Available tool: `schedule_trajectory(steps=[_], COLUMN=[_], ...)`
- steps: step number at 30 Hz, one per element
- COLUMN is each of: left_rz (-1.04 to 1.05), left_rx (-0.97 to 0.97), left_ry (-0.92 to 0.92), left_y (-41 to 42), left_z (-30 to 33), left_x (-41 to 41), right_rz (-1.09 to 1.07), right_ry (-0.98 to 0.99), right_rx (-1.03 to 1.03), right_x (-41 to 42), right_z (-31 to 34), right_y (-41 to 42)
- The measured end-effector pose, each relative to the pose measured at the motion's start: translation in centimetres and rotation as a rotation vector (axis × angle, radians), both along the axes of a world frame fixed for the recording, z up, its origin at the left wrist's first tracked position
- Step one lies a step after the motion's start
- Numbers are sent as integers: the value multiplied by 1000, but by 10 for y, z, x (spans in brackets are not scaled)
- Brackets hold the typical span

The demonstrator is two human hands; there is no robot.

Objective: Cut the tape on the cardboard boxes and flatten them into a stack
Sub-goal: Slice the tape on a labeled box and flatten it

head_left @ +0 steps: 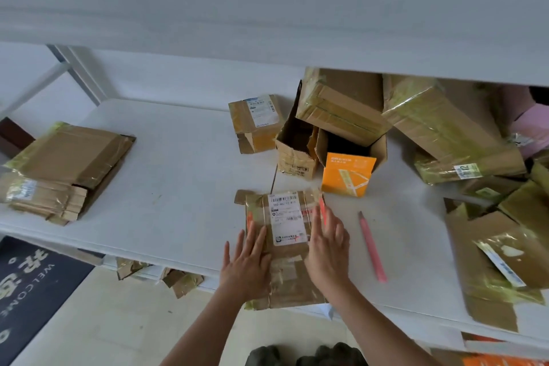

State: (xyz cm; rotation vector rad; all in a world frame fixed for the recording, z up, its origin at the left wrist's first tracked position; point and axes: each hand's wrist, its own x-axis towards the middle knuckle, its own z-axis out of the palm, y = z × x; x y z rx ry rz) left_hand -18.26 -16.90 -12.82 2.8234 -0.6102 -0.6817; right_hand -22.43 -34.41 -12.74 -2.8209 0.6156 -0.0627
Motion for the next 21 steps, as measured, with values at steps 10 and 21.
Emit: schedule_trajectory(steps=[10, 21], left_rz=[-29, -72], left_rx=[16, 16], left_ry=[-90, -40], left_y=[7, 12], left_z=[-15, -24], left_x=[1, 5], right_rz=[231, 194], right_ry=[16, -3], right_rx=[-9, -15], right_x=[-8, -6], right_z=[-49, -46], right_y=[-10, -4])
